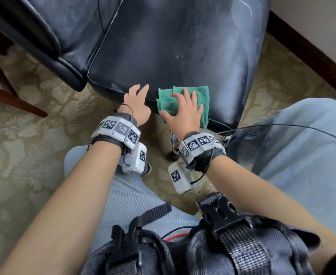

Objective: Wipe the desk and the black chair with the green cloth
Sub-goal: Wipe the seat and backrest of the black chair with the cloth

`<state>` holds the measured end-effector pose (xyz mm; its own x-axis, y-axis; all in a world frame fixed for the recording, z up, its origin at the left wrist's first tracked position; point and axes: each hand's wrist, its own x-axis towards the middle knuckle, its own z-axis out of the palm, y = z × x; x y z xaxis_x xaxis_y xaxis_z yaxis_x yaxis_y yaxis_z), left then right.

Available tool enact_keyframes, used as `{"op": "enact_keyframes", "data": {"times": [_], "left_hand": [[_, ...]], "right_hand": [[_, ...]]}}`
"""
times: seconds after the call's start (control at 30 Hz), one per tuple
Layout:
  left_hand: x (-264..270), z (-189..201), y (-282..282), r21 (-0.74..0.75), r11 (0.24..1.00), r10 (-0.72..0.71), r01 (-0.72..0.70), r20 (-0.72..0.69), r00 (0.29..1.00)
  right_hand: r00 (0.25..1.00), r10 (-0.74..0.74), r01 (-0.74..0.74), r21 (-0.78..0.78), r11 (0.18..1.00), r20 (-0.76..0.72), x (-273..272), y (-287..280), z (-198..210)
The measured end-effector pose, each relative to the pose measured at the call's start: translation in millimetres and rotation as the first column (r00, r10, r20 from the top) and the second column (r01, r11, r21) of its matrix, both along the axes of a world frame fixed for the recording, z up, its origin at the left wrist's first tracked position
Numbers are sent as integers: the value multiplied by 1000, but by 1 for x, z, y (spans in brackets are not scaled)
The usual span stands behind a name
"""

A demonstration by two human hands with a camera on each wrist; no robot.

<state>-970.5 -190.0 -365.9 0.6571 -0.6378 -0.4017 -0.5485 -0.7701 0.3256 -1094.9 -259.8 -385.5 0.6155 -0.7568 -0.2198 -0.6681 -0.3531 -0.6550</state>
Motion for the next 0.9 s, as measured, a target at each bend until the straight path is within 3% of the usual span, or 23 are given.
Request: {"op": "enact_keyframes", "data": {"times": [0.07,0.3,0.43,0.63,0.8,0.9], "left_hand": [[4,-5,0,131,990,-59,60,-9,998],[21,-13,-1,323,918,-228,231,-49,972],[21,-12,-2,334,913,-224,235,-72,972],[22,-6,-4,333,884,-325,327,-63,943],[10,-5,2,295,870,-420,396,21,907],[16,-5,8,240,901,-397,362,117,910]], "right_hand": [[998,22,-25,-54,998,-53,-1,-1,-6],[990,26,-65,-279,958,-140,-7,-7,-25],[993,18,-52,-287,957,-120,-27,-17,-28],[984,-176,164,-226,960,-31,-69,-40,-32],[989,-144,134,-259,957,-22,-74,-52,-36],[994,-108,94,-283,955,-33,-74,-57,-37]]}}
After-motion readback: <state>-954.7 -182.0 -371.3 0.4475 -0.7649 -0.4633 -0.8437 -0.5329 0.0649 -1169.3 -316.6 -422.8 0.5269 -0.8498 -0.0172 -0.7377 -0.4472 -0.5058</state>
